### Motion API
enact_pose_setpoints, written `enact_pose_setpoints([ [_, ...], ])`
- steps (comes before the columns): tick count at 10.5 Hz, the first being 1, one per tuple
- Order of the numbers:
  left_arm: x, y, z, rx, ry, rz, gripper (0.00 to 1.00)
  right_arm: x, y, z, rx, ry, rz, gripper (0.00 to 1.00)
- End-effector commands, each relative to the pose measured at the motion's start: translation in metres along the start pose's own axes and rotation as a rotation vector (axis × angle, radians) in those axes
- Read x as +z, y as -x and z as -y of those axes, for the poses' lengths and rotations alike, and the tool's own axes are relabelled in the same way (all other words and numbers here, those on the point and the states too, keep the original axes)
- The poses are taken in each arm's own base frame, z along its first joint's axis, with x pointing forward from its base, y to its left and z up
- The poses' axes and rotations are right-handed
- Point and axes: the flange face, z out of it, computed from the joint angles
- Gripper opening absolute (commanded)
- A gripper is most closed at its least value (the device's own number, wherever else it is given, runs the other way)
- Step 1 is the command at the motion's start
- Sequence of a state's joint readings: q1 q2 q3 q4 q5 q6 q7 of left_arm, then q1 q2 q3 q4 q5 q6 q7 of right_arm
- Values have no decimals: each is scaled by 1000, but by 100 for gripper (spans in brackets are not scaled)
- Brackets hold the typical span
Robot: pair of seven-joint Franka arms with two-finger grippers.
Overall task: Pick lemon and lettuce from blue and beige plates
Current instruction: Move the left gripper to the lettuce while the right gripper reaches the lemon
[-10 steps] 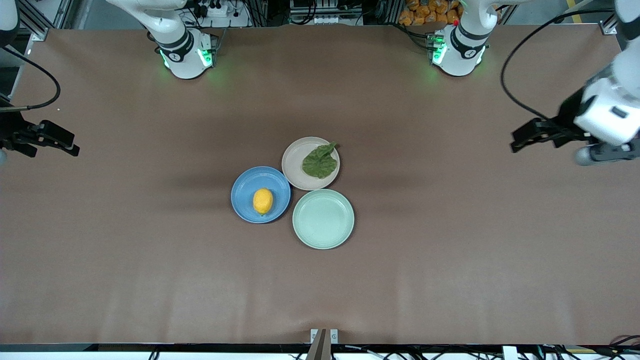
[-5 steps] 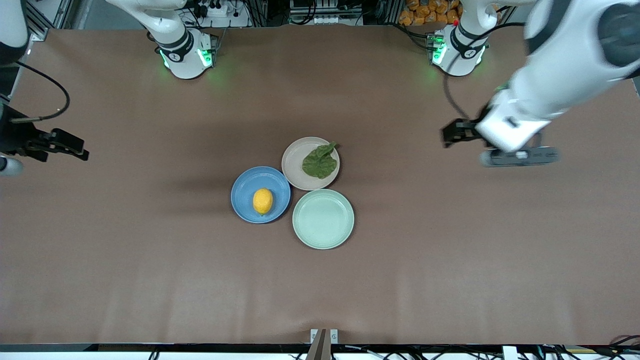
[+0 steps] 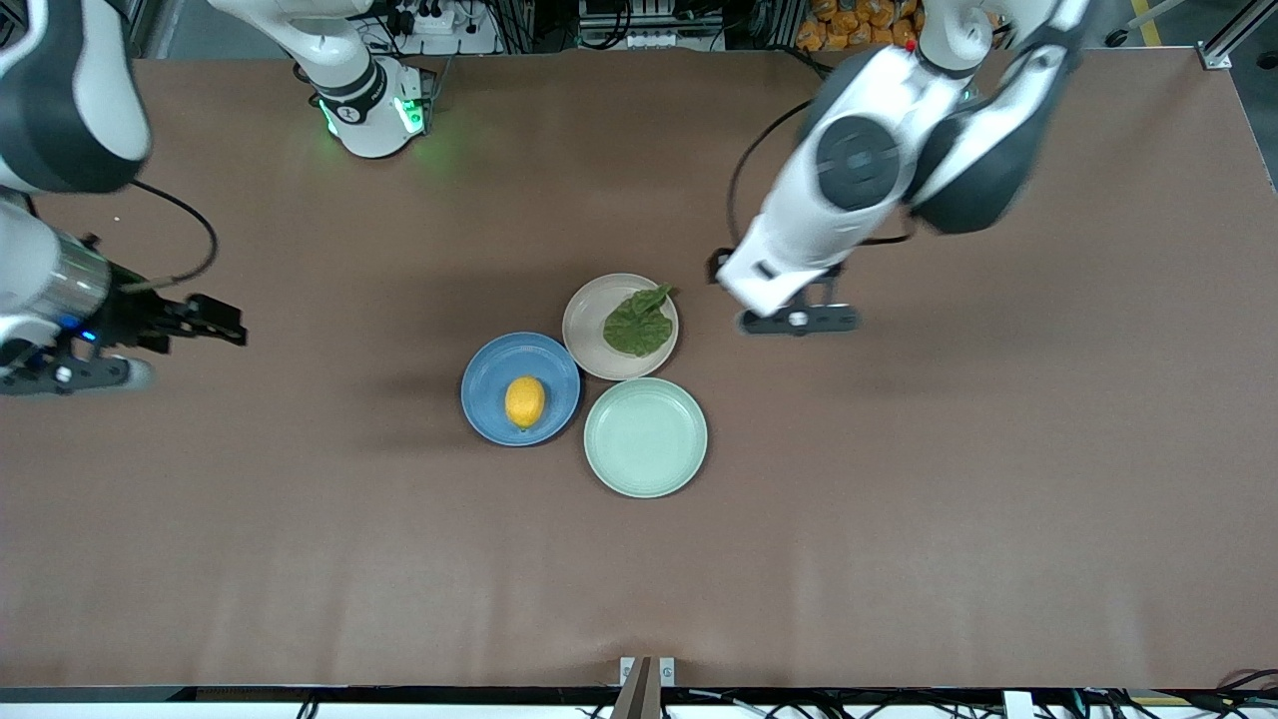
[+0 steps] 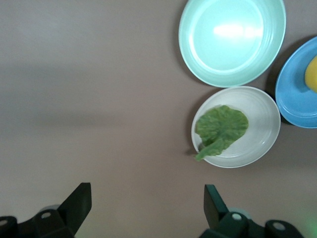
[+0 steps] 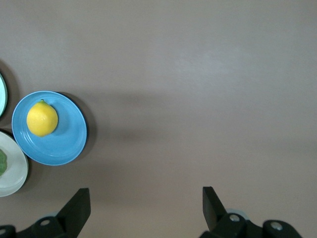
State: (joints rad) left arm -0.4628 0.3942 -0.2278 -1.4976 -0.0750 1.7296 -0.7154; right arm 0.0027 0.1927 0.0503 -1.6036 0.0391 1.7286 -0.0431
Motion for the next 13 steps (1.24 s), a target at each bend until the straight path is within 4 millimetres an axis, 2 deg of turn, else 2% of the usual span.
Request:
enact_pose_setpoints([
  [1,67,0,-46,-42,-43,-12,100,40,-13,33,12,-13,1,100],
  [2,100,0,-61,-23,-47,-2,100,60,-20,55,35,-10,8,100],
  [4,147,13,-91,-31,-45,12,100,95,-32,94,57,-7,12,100],
  [5,160,15,-96,-54,-43,14,100,111,-35,117,74,-5,6,100],
  [7,179,31,-116,-47,-38,6,100,148,-41,160,115,-5,-5,100],
  [8,191,41,-128,-38,-39,0,100,166,-44,175,140,-5,-11,100],
  [10,198,50,-137,-61,-35,-10,100,208,-46,212,206,-12,-28,100],
  [11,213,55,-140,-48,-59,-12,100,229,-45,231,233,-17,-40,100],
  [13,223,54,-138,-26,-92,-35,100,261,-44,252,251,-25,-55,100],
])
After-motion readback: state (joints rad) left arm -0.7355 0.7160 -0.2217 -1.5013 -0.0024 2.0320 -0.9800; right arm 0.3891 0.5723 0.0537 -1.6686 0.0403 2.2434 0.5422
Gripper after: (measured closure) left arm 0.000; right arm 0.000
